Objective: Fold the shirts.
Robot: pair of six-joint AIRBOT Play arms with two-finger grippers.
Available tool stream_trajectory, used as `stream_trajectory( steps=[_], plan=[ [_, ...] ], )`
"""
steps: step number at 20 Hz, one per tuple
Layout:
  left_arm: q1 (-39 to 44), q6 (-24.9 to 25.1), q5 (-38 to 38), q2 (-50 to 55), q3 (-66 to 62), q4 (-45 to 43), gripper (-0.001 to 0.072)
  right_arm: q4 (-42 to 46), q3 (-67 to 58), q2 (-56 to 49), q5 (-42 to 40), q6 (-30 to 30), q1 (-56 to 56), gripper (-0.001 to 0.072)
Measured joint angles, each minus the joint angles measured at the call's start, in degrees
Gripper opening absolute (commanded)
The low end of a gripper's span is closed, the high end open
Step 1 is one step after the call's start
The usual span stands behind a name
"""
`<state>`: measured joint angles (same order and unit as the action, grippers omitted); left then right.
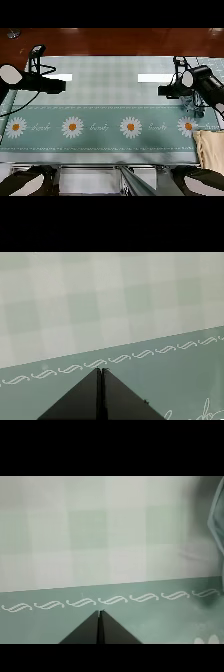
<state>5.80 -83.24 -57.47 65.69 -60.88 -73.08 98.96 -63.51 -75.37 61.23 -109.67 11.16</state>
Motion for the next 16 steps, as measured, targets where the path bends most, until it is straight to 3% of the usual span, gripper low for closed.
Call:
stream_trajectory(
  steps=[16],
  plan=[
    [0.0,0.0,0.0,0.0,0.0,0.0,0.0022,0.1,0.0,0.0,-1.8,0.0,0.0,0.0030]
  ],
)
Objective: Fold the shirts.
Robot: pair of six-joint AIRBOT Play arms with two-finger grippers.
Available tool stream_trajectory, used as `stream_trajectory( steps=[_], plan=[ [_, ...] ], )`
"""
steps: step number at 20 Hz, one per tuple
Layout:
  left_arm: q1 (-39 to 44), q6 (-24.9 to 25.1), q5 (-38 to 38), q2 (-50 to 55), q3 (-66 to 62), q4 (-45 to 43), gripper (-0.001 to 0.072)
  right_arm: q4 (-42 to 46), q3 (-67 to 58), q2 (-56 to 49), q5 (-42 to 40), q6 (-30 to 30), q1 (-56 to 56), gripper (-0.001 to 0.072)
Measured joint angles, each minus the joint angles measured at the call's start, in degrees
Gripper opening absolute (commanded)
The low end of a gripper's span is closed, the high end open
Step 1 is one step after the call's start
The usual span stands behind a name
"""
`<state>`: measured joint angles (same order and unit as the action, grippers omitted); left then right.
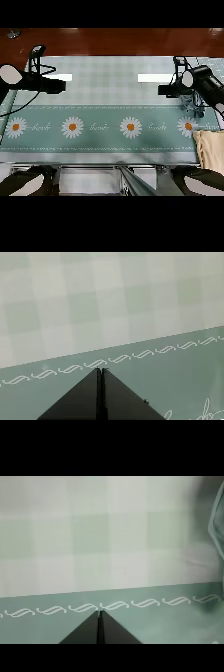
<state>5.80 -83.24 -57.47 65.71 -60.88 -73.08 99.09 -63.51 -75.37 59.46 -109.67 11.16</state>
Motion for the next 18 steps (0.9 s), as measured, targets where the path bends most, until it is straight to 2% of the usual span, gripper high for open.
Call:
stream_trajectory(
  steps=[1,2,3,4,6,8,11,14,17,18],
  plan=[
    [0.0,0.0,0.2,0.0,0.0,0.0,0.0023,0.3,0.0,0.0,-0.9,0.0,0.0,0.0032],
    [0.0,0.0,0.9,0.2,0.0,0.0,0.0033,0.7,0.0,0.0,-1.7,0.0,0.0,0.0104],
    [0.0,0.0,2.1,0.4,0.0,0.0,0.0201,1.7,0.0,-0.1,-3.0,0.0,0.0,0.0477],
    [-0.1,0.0,3.6,0.7,0.0,0.1,0.0713,3.2,0.0,-0.1,-4.5,-0.1,0.0,0.0626],
    [-0.1,-0.2,6.8,1.5,0.0,0.0,0.0704,8.6,-0.1,-0.1,-8.7,-1.5,-0.6,0.0626],
    [-0.1,-0.2,9.8,2.4,0.0,-1.2,0.0703,15.2,-0.9,-0.5,-12.3,-5.7,-3.2,0.0625],
    [-0.2,-0.1,13.1,3.8,0.0,-3.5,0.0703,20.4,-2.6,-2.3,-15.0,-10.9,-10.7,0.0625],
    [-0.4,-0.1,15.4,5.4,0.0,-4.6,0.0703,19.3,-3.4,-6.0,-15.0,-12.5,-18.9,0.0625],
    [-0.5,-1.3,16.6,7.4,0.0,-5.2,0.0703,11.8,-3.7,-10.5,-14.0,-9.2,-24.7,0.0616],
    [-0.5,-2.4,16.7,8.0,0.0,-5.3,0.0703,8.8,-3.7,-12.0,-13.3,-8.0,-26.1,0.0461]
  ],
)
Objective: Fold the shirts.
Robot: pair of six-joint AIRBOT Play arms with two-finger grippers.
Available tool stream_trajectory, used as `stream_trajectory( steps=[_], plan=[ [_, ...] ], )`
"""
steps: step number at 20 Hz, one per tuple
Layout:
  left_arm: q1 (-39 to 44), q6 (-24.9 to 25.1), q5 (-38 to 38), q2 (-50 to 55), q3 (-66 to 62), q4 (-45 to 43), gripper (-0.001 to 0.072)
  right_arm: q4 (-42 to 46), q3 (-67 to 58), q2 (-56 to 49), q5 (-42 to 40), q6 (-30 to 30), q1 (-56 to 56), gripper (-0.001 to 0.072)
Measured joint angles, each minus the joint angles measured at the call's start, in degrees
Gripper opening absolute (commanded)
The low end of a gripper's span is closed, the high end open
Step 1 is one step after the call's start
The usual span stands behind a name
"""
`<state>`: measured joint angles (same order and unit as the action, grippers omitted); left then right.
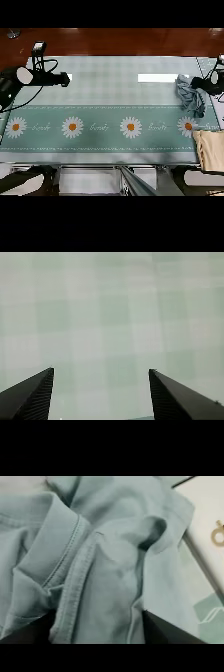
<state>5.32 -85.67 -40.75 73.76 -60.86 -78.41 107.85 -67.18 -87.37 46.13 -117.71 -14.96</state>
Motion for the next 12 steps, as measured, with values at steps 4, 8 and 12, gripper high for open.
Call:
stream_trajectory(
  steps=[4,8,12],
  plan=[
    [-0.7,-3.1,-3.6,1.2,-1.3,-0.2,0.0702,-11.9,-1.6,-2.6,5.2,8.1,-3.4,0.0030],
    [-4.6,-3.7,-14.3,-2.3,-5.4,-0.2,0.0703,-22.5,-9.5,1.7,11.0,18.3,-3.8,0.0030],
    [-6.3,-2.5,-21.4,-15.0,-2.5,1.6,0.0703,-28.7,-17.2,13.1,9.3,22.9,-3.1,0.0029]
  ],
)
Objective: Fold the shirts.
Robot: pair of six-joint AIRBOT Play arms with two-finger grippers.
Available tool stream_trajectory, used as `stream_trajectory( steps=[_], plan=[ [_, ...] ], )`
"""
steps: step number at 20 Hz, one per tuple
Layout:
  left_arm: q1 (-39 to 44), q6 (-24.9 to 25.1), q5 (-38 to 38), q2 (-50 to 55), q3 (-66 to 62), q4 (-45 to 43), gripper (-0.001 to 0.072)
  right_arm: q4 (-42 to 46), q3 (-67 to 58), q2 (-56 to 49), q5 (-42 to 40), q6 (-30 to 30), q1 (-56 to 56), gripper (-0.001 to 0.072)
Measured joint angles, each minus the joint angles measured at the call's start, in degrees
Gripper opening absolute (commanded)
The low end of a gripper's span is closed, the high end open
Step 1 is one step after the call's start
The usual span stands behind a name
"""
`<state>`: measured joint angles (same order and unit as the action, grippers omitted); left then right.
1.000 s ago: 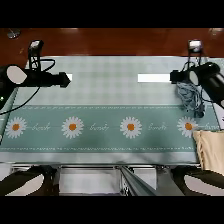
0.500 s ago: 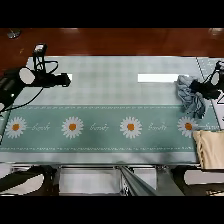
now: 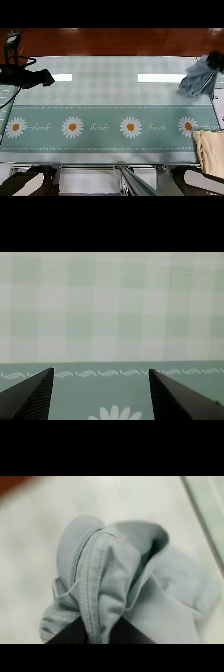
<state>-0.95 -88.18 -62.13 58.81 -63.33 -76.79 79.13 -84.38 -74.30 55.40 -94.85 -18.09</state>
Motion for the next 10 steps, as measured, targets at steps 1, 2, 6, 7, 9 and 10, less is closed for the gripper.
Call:
stream_trajectory(
  steps=[1,2,6,7,9,10],
  plan=[
    [0.1,0.2,-0.3,-4.3,2.3,1.3,0.0703,-1.2,-1.2,3.4,-0.6,0.9,0.5,0.0029],
    [0.2,0.2,-0.9,-9.0,5.5,2.8,0.0703,-1.9,-2.0,6.4,-1.5,1.9,1.2,0.0029],
    [1.0,-0.8,-1.6,-25.8,18.1,9.0,0.0703,-3.7,-5.2,16.5,-5.2,6.0,6.1,0.0029],
    [1.1,-1.4,-1.8,-28.9,20.8,10.0,0.0703,-3.9,-6.7,18.1,-5.4,7.0,8.0,0.0029],
    [1.2,-2.4,-2.9,-33.6,25.1,11.3,0.0703,-3.9,-10.2,20.0,-5.6,8.5,12.2,0.0029],
    [1.2,-2.7,-3.5,-35.1,26.7,11.7,0.0703,-3.5,-12.1,20.6,-5.5,9.0,14.5,0.0029]
  ],
)
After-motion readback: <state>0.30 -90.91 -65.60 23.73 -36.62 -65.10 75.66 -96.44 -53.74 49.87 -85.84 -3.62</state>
